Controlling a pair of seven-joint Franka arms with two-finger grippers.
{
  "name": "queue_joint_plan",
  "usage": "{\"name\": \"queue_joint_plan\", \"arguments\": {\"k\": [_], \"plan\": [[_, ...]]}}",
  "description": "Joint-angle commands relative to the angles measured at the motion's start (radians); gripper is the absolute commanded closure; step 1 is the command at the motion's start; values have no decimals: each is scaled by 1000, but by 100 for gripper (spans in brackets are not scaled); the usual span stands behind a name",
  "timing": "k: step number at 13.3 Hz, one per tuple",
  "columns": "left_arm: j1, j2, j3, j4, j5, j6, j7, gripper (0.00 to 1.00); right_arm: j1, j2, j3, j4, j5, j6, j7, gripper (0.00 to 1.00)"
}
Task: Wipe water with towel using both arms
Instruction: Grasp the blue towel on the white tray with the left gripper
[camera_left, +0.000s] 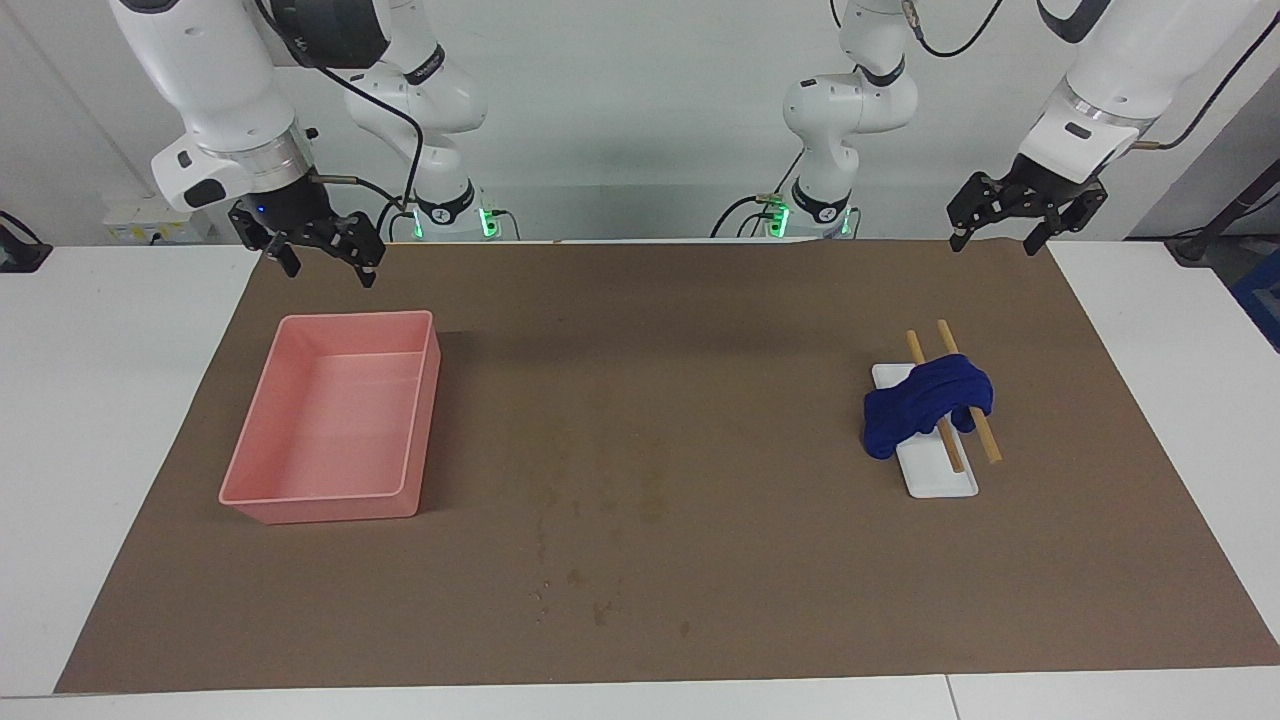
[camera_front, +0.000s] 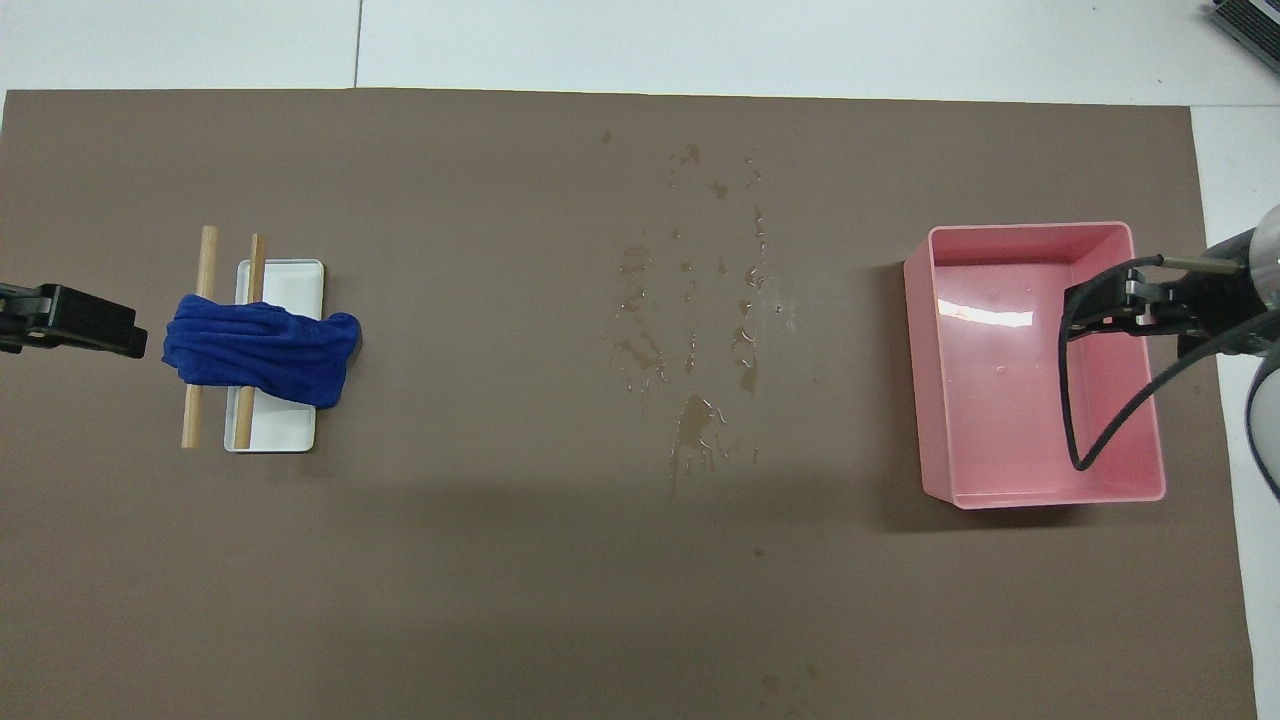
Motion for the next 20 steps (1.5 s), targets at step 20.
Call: {"name": "queue_joint_plan", "arguments": {"k": [20], "plan": [[68,12,16,-639,67,903,-48,0,-16,-32,8,-42,1,12,-11,0]]}}
